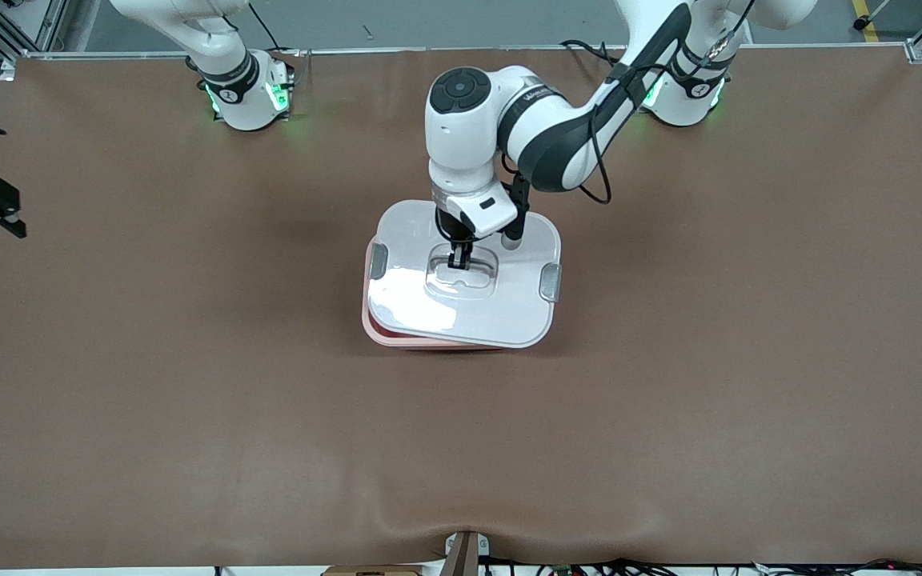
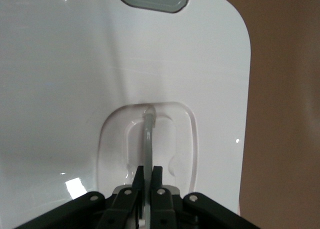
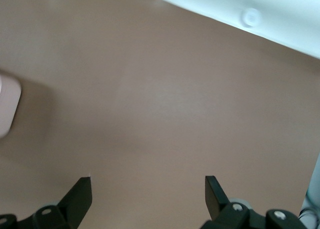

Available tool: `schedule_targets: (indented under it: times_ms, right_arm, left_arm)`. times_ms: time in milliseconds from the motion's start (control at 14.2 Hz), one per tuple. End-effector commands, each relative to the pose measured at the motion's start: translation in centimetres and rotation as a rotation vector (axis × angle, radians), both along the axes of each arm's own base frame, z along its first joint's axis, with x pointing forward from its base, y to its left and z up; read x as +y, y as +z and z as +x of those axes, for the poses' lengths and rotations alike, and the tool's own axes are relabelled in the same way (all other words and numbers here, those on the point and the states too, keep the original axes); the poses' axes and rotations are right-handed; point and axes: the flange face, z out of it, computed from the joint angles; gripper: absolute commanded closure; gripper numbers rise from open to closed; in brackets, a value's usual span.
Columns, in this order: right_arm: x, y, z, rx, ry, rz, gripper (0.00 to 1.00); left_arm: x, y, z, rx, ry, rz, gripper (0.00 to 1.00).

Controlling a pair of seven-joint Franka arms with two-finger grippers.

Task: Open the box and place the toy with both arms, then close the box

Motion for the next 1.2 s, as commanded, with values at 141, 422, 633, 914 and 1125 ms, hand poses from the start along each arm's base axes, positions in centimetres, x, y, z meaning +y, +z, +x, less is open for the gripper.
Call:
schedule_targets:
  times_ms: [141, 422, 633, 914, 1125]
  right_arm:
    - [-2.7, -0.8, -0.4, -0.104, -0.246, 0.154, 0.0]
    - [-5.2, -4.6, -1.3, -0.045, -0.368, 0.209, 0.0]
    - [-5.3, -8.6, -3.6, 0.246, -0.379, 0.188, 0.0]
    - [-4.8, -9.3, -3.4, 0.247, -0.353, 0.087, 0.0]
    - [-4.2, -11.3, -2.6, 0.2, -0.312, 0.053, 0.0]
  left_arm:
    - [-1.1, -0.5, -0.1, -0.09, 0.03, 0.017, 1.0]
    - [-1.8, 0.0, -0.1, -0.115, 0.076, -0.062, 1.0]
    - [-1.7, -0.8, -0.4, -0.106, 0.073, -0.051, 1.0]
    - [-1.8, -1.4, -0.5, -0.102, 0.067, -0.044, 1.0]
    - [-1.8, -2.0, -0.5, -0.097, 0.062, -0.039, 1.0]
